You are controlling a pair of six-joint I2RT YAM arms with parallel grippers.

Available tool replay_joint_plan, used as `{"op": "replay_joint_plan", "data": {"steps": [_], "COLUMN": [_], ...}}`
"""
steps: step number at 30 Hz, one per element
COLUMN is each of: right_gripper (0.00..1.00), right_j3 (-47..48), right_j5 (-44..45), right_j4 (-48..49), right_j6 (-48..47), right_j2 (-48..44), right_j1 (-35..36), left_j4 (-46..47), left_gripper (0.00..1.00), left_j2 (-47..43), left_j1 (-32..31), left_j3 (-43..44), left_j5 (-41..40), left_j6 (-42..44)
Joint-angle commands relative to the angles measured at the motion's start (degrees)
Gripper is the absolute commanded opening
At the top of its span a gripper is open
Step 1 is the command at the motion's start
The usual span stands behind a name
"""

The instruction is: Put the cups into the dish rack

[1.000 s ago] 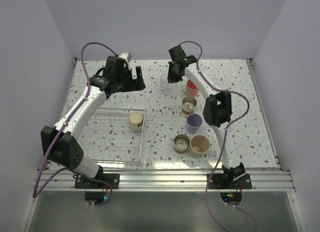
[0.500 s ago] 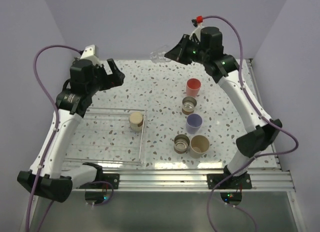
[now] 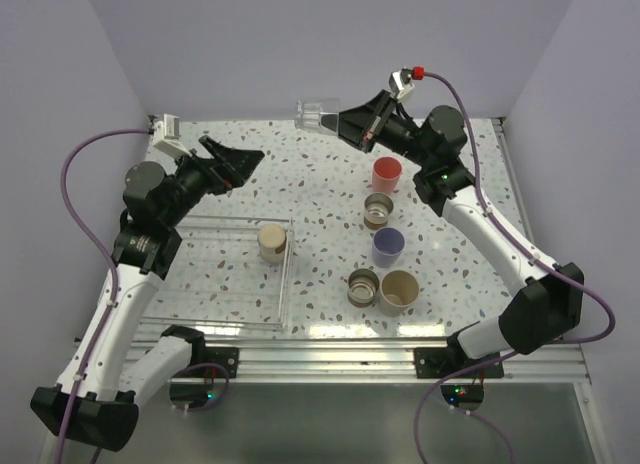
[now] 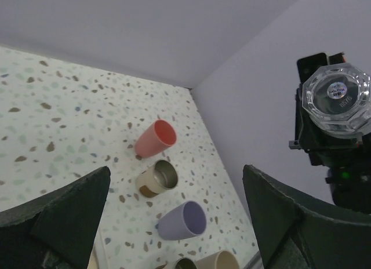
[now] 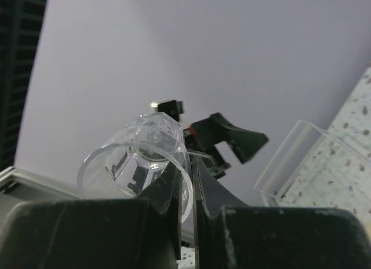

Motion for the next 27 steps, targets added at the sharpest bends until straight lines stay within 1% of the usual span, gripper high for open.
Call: {"op": "replay_joint_plan", "data": {"steps": [1,2,3,4,6,8,12,14,17,20,27], "right_gripper": [0.0,0.0,0.0,0.0,0.0,0.0,0.0,0.0,0.0,0.0,0.0], "right_j3": [0.94,1.29,1.99,2.26,2.79,2.79,2.09,2.0,3.58,7.17,8.5], "right_j5": [-1.56,-1.64,-1.56,-1.56,-1.56,-1.73,-1.91,-2.0,-2.61,-2.79,-2.0], "right_j4": [19.78,20.4,20.92,20.76,19.44,18.74,15.84,15.48,12.06,7.49,7.4], "right_j6": [13.62,14.32,14.85,15.12,14.86,14.07,13.01,13.01,10.03,6.6,5.89], "right_j2": [-0.22,0.05,0.4,0.58,0.76,0.76,0.93,1.28,2.07,3.04,5.24], "right_j1": [0.12,0.21,0.3,0.39,1.18,2.14,2.85,3.2,4.69,7.06,10.14], "left_j4": [20.75,24.26,31.26,34.02,40.69,46.41,54.59,55.84,56.38,57.68,61.03], "left_gripper": [0.99,0.99,0.99,1.0,1.0,1.0,1.0,1.0,1.0,1.0,1.0], "left_j2": [1.44,1.19,0.66,-0.39,-0.66,0.83,3.64,5.31,7.16,8.21,10.15], "left_j1": [0.15,0.15,0.15,0.06,0.15,0.15,0.15,0.06,-0.21,-0.47,-0.73], "left_j3": [-1.78,-3.1,-6.07,-7.23,-8.64,-8.47,-7.25,-6.1,-4.34,-4.25,-3.37], "left_j5": [13.4,13.85,12.98,12.45,12.62,13.67,16.57,17.63,19.39,19.74,20.53], "left_j6": [-11.7,-13.63,-15.39,-17.76,-19.18,-21.12,-25.77,-26.92,-26.57,-26.4,-27.62]}}
